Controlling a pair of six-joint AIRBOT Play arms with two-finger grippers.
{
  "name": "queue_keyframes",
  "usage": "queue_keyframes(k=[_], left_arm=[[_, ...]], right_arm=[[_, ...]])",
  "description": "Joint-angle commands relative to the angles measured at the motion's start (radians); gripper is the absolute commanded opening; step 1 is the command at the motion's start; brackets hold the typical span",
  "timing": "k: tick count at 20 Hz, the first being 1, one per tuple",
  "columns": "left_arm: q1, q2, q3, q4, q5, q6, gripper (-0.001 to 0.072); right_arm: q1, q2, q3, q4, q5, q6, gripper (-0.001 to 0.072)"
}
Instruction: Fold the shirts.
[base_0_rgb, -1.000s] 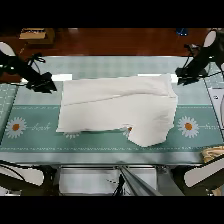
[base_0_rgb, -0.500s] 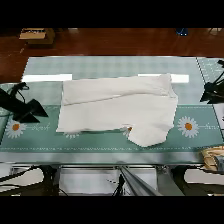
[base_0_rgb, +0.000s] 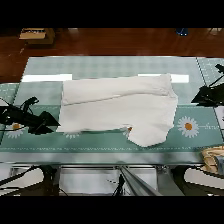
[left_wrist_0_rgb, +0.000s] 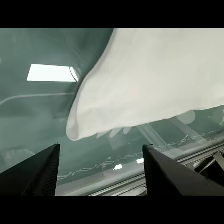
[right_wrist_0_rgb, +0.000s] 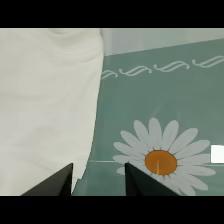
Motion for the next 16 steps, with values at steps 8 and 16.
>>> queue_keyframes(k=[8, 16], left_arm=[[-0.134, -0.116, -0.037, -0.025, 0.092, 0.007, 0.0256], [-0.100, -0.116, -0.036, -0.026, 0.068, 0.031, 0.0027]], right_arm=[[-0.002, 0.004, -0.007, 0.083, 0.033, -0.001, 0.0413], [-0.002, 0.083, -0.180, -0.138, -0.051, 0.006, 0.0412]])
